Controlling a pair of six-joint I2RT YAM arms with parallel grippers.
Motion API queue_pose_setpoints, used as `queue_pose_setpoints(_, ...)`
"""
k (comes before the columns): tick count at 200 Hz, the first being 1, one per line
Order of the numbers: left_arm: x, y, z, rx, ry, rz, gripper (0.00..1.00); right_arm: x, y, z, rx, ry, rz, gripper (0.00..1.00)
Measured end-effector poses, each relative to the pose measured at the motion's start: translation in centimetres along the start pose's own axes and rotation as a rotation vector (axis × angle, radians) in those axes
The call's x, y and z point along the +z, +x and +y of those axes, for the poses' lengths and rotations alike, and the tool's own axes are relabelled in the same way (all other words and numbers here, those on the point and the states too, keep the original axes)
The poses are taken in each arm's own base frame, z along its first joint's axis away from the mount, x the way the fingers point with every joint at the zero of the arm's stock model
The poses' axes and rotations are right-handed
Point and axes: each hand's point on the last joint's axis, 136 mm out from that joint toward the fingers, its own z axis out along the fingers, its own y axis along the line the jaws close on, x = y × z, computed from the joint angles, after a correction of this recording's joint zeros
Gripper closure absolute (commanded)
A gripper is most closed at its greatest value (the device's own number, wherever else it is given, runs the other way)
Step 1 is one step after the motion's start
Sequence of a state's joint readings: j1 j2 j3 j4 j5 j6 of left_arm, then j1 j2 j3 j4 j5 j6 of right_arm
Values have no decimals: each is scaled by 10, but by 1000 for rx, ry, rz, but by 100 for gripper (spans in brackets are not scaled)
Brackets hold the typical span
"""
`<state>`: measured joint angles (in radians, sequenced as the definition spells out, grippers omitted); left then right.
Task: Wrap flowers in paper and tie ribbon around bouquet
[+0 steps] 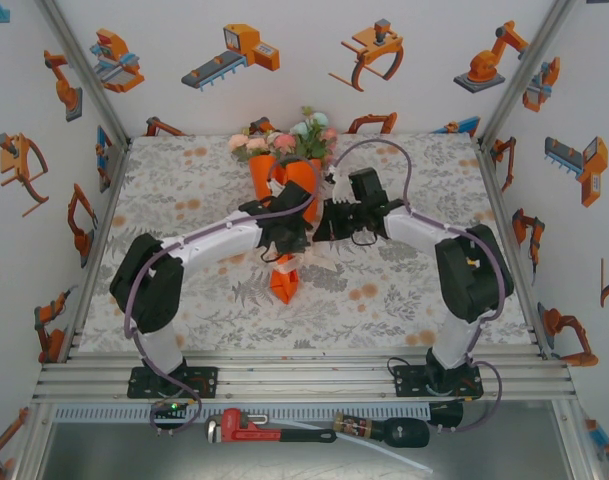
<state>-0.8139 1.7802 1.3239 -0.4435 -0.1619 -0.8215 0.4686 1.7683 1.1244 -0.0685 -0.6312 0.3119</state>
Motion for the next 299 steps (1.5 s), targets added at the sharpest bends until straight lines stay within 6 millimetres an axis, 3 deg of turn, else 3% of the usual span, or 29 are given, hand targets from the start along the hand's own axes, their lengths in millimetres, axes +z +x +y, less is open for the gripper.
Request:
queue_pose_setpoints(43,-2,-33,9,-95,49,-101,100,-18,10,24,23,-93,-41,100)
queue_pose_setpoints(76,2,-35,-2,-120,126,-112,100,-10,19,25,102,-153,-56,100)
queue_pose_setpoints(106,3,-34,-15,-130,193,-99,100,1,13,32,129,-201,-80,100)
queue_pose_setpoints(147,9,-35,-20,-142,225,-93,100,3,7,43,134,-252,-97,71)
queue_pose_setpoints(186,20,-29,-18,-145,225,-67,100,-2,10,40,127,-240,-86,63)
queue_pose_setpoints(226,25,-23,-17,-143,222,-47,100,-33,1,38,67,-187,-128,62)
queue_pose_setpoints(261,29,-20,-15,-142,214,-37,100,-50,-8,18,79,-135,-172,68)
queue_pose_setpoints(299,30,-19,-14,-142,211,-35,100,-46,-7,-39,184,-1,-197,77)
